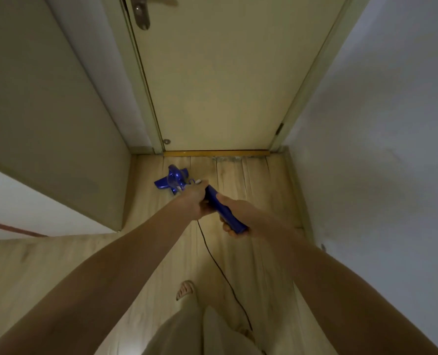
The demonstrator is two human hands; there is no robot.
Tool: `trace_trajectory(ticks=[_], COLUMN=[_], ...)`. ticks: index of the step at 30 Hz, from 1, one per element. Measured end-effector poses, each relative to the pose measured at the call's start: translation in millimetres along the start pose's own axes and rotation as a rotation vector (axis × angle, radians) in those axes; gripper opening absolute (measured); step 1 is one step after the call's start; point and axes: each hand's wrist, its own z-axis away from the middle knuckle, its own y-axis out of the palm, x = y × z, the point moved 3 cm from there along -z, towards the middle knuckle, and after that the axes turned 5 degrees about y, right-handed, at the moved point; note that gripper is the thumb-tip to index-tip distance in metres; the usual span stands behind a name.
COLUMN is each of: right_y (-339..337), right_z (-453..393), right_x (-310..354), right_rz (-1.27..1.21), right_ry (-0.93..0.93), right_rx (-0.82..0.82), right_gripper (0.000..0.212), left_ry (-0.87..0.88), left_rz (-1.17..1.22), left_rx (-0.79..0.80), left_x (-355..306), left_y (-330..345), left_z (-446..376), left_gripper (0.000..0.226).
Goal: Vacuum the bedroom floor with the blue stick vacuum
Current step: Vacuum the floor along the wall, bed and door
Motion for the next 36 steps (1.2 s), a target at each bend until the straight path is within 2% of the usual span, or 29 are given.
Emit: trace_trajectory(ticks=[8,12,25,28,36], right_y=[87.6,119.2,88.1,99.2,164.6], right_z=[-66.5,-69.8,4.5,0.5,-39.3], right_x=[39.2,52.2,48.3,36.7,24.2], right_rz=[-0.208,-0.19,0.035,-0.004,-0.133], right_ry=[0.042,0.044,0.046,0.033,0.064], right_rx=[-0.03,-0.014,0.071,0.082,0.034], right_gripper=[0.053,0.051,0.051,0.05,0.045], left_ry=[0.055,0.037,0.006,0.02,-0.026], left_rz=[-0.147,-0.172,-0.029,-0.048,-0.191], left_rx=[-0.057,-0.063,-0.047,-0.045,-0.082], left_x=[-64.2,-81.2,-50.3,-44.4,-57.2], left_y=[-64.5,-95.4,-95.0,-99.2,-147.1], left_z=[-47.9,-48.9,5.8,4.5,-14.6], left_gripper=[0.037,0.037,0.024,0.021,0.033])
